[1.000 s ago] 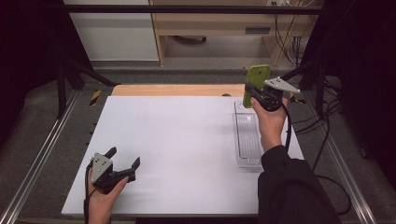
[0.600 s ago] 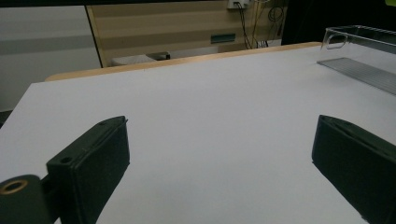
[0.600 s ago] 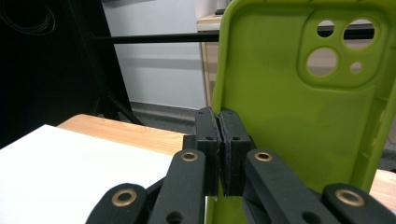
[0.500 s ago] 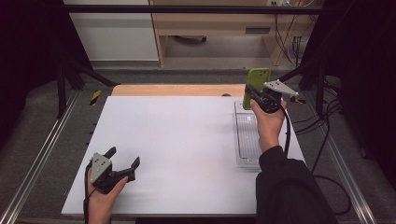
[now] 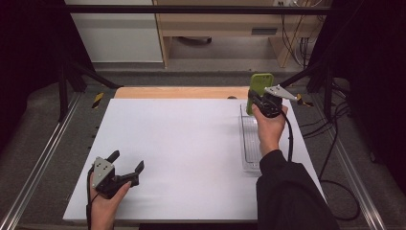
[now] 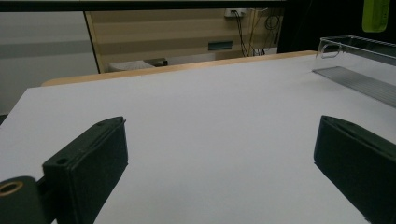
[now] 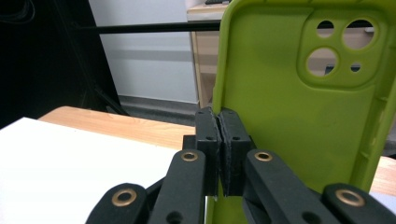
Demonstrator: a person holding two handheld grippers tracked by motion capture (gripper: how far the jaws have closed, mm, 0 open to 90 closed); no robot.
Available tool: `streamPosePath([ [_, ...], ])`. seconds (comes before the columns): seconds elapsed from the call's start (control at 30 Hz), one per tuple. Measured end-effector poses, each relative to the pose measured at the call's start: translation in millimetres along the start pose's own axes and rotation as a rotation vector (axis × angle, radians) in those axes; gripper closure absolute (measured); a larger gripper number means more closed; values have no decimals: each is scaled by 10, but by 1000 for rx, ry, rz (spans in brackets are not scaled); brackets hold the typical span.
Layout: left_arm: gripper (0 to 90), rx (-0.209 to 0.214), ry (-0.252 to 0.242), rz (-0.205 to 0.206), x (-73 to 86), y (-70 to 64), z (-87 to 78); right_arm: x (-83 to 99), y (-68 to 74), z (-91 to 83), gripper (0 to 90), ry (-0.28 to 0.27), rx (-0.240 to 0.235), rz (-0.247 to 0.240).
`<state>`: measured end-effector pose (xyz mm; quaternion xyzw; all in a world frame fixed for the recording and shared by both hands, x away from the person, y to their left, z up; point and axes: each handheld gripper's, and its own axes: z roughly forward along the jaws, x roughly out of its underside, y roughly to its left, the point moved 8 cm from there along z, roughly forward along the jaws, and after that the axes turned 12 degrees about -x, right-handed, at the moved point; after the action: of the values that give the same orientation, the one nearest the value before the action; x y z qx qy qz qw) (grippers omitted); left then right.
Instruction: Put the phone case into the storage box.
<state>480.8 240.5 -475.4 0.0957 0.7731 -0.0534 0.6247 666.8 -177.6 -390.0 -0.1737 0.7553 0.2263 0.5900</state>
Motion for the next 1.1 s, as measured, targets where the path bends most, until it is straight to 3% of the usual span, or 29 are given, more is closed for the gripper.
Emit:
streamPosePath([
  [0.4, 22, 13, -6, 1, -9, -27, 1, 110, 7, 94, 883, 12, 8, 16],
  [0.83, 22, 11, -10, -3, -13, -18, -10, 218, -110, 170, 883, 21, 45, 34],
  [1.1, 22, 17, -6, 4, -6, -35, 1, 272, -171, 204, 883, 36, 79, -12],
])
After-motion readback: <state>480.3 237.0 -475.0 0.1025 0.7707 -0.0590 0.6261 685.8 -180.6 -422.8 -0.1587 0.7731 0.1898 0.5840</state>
